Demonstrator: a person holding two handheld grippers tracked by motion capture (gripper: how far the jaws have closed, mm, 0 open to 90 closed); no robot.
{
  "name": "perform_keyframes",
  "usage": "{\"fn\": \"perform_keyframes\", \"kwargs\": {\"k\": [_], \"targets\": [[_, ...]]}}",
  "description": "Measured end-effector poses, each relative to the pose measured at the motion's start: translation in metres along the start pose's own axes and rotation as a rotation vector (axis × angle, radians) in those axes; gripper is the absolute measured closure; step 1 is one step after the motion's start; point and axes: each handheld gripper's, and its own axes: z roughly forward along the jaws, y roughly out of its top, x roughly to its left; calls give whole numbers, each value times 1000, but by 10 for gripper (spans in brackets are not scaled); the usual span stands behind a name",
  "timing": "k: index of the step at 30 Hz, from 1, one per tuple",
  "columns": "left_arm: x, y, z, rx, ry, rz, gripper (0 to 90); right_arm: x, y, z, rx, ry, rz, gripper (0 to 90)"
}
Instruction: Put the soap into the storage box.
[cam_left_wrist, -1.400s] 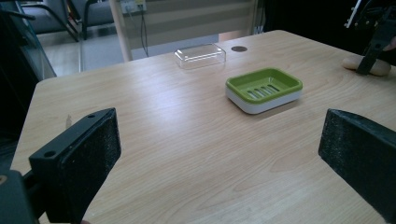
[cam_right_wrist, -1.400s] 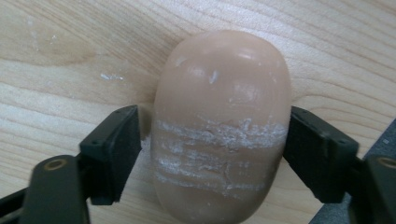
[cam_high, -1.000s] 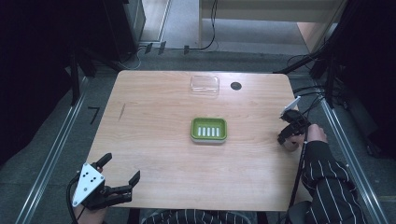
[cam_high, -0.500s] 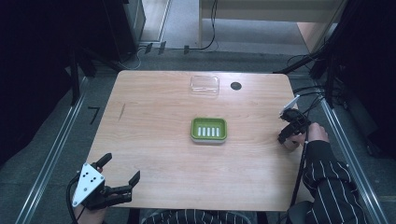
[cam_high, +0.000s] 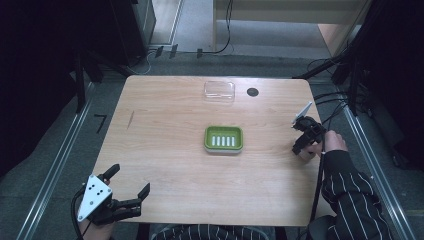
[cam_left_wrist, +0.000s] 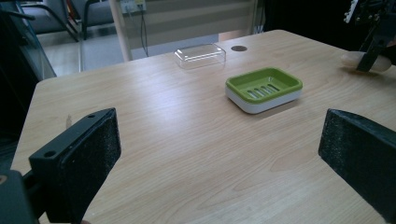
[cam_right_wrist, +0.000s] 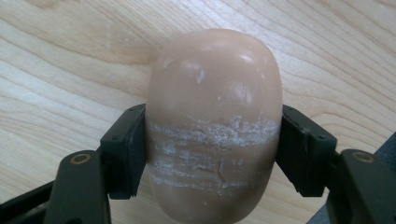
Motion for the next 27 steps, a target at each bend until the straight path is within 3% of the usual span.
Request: {"fn": "perform_keyframes", "kwargs": {"k": [27], "targets": [[0, 0, 0, 3, 0, 1, 0, 46, 23, -9, 0, -2, -135, 336]]}}
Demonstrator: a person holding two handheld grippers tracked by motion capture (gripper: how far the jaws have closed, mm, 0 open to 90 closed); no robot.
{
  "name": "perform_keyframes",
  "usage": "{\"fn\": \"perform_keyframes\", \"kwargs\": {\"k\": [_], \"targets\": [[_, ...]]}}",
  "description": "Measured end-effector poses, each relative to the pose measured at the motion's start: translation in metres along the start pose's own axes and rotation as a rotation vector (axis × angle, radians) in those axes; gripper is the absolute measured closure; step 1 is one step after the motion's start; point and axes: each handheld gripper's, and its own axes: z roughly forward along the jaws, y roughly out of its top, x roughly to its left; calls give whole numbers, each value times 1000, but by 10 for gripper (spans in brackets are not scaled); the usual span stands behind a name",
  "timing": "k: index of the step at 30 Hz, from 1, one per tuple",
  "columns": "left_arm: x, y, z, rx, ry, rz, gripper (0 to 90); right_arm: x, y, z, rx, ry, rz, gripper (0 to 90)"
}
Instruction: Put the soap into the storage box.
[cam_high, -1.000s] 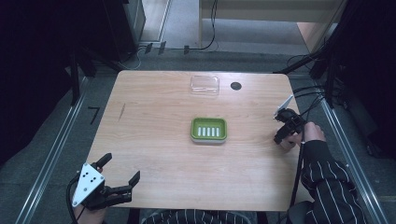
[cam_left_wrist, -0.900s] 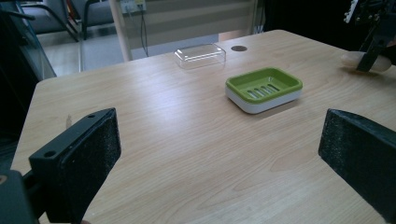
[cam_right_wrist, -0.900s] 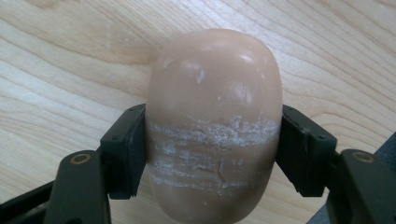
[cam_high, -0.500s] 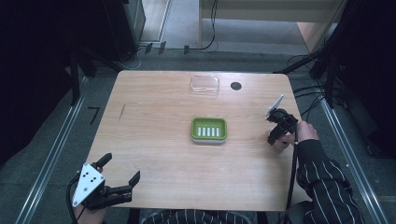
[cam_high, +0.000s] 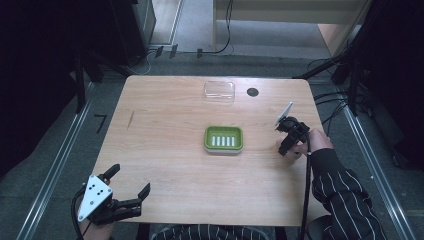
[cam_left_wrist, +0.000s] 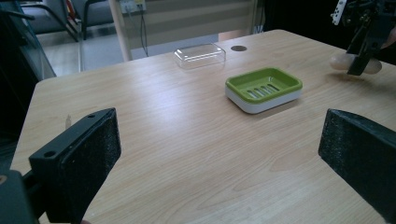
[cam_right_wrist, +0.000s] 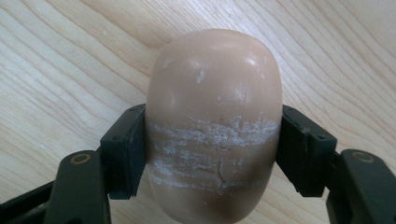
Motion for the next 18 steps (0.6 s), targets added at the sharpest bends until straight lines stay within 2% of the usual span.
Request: {"fn": "perform_keyframes", "kwargs": {"k": [18], "targets": [[0, 0, 0, 0, 0, 2, 0, 16, 13, -2, -5, 6, -62, 336]]}}
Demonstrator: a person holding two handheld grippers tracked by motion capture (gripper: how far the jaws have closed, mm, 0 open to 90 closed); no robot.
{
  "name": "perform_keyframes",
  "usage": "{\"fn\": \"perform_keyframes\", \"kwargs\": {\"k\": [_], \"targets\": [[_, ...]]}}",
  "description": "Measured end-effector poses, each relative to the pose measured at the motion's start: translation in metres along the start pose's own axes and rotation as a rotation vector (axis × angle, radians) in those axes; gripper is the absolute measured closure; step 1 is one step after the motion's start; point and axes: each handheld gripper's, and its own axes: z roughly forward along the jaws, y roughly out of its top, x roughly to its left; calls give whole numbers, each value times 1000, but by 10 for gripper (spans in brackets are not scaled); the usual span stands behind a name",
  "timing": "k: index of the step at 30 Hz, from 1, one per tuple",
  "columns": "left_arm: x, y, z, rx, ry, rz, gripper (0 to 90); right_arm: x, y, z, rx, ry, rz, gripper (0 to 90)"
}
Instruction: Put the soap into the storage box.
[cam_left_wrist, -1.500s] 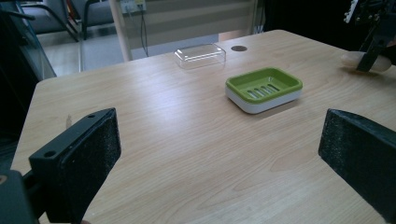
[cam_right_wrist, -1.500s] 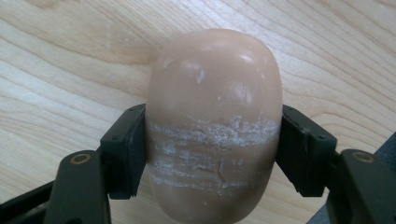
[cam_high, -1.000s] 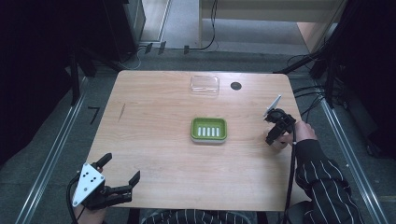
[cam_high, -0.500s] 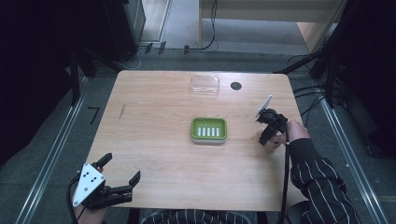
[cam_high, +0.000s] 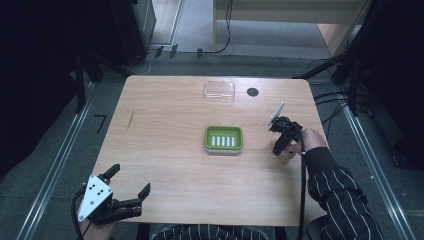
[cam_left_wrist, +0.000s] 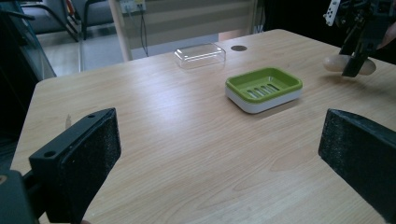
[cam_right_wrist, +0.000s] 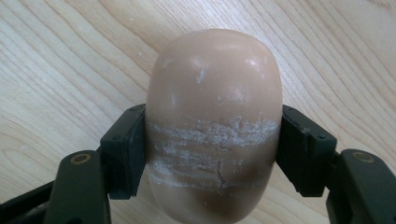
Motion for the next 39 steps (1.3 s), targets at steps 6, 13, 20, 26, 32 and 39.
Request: {"fn": "perform_keyframes", "kwargs": {"k": [6, 13, 20, 26, 32, 39], "targets": [[0, 0, 0, 2, -1, 3, 0, 5, 5, -1, -2, 2, -24, 336], [0, 0, 0, 2, -1, 1, 0, 13, 13, -3, 4, 1, -55, 336], [0, 0, 0, 0, 1, -1, 0, 18, 20, -8, -5, 1, -76, 336], [0, 0, 0, -2, 1, -2, 0, 22, 25, -11, -12, 0, -99, 336], [0, 0, 0, -2, 2, -2, 0, 25, 31, -15, -21, -7, -121, 336], [0, 0, 0, -3, 1, -3, 0, 31, 37, -21, -28, -9, -140, 337]]}}
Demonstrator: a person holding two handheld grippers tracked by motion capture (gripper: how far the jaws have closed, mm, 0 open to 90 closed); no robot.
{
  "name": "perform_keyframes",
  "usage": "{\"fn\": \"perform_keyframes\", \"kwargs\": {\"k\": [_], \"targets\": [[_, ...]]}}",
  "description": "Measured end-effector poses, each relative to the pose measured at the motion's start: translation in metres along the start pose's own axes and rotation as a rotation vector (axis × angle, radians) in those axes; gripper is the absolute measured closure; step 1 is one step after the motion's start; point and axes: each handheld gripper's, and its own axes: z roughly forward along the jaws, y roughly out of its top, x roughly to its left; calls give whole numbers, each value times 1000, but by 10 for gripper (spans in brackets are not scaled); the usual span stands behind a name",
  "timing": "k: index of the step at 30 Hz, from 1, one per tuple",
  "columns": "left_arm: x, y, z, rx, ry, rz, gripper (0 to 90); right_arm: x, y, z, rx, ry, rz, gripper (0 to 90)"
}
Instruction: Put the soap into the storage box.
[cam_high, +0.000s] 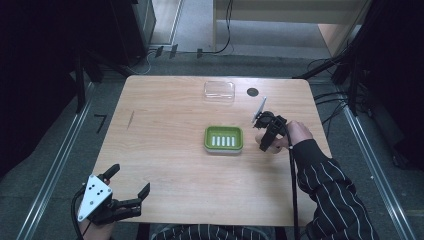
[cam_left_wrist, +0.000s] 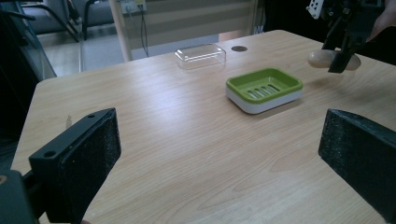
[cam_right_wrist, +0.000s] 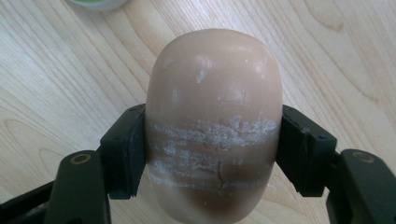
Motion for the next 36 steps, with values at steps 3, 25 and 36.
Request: {"fn": "perform_keyframes", "kwargs": {"k": [3, 25, 36], "targets": [[0, 0, 0, 2, 1, 0, 0, 1, 3, -2, -4, -2, -10, 337], [1, 0, -1, 0, 2, -4, 0, 7, 23, -15, -36, -7, -80, 337], [1, -1, -1, 0, 6, -6, 0, 11, 33, -23, -55, -14, -136, 337]]}}
